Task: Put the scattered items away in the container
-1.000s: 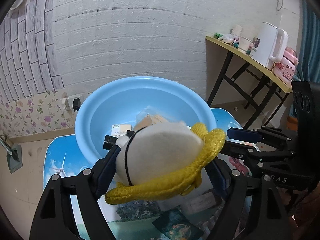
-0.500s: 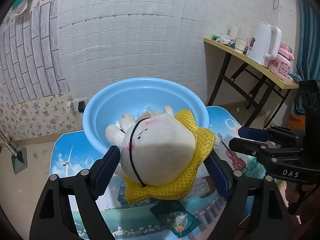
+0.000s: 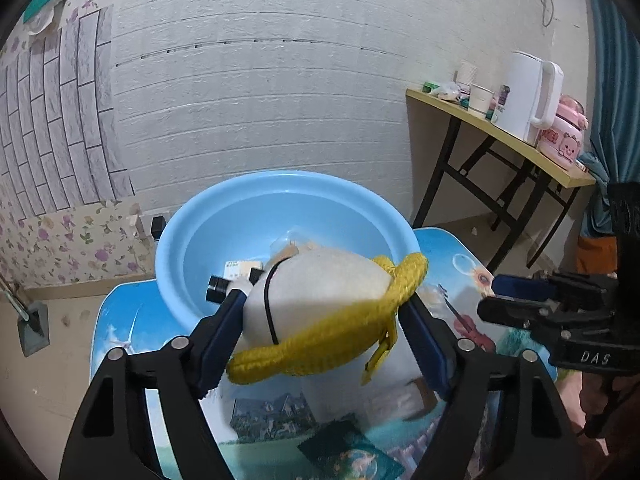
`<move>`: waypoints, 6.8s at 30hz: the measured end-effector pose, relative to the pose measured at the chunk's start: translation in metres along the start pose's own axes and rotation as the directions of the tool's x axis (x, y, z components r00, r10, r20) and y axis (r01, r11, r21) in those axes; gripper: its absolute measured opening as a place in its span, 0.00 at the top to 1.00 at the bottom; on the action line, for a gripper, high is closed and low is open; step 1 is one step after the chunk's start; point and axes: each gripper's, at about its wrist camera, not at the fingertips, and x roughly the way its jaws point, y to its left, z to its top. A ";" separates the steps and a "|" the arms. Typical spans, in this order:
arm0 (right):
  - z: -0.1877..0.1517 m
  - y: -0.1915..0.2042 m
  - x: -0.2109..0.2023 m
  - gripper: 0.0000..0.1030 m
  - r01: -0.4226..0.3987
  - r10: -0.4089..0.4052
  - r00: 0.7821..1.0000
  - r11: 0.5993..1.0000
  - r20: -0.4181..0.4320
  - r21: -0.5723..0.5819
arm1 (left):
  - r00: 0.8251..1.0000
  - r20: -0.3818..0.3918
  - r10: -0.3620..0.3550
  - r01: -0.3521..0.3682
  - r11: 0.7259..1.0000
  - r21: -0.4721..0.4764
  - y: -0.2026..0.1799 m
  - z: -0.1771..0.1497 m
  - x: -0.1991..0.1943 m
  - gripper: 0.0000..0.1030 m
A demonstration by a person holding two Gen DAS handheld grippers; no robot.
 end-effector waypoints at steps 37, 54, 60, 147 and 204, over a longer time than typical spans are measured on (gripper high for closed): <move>-0.032 0.010 -0.002 0.60 0.014 -0.015 0.998 1.000 -0.065 -0.007 | 1.000 -0.010 0.013 -0.014 0.997 -0.072 0.014 -0.038 -0.040 0.09; -0.084 0.016 -0.004 0.60 0.013 -0.016 0.987 1.000 -0.161 -0.018 | 0.991 -0.131 0.008 -0.021 0.995 -0.099 0.001 -0.114 -0.038 0.09; -0.088 0.021 -0.002 0.48 0.001 -0.004 0.986 1.000 -0.166 -0.017 | 0.985 -0.171 0.004 -0.013 0.999 -0.052 -0.011 -0.126 -0.025 0.09; -0.072 0.001 0.043 0.17 0.081 -0.070 0.984 0.995 -0.161 0.062 | 0.949 -0.287 0.132 -0.131 0.991 0.022 -0.033 -0.132 0.032 0.18; -0.014 0.031 0.006 0.17 -0.007 0.007 1.000 1.000 0.006 0.007 | 0.997 0.003 0.077 -0.077 0.992 -0.098 0.007 -0.041 -0.039 0.56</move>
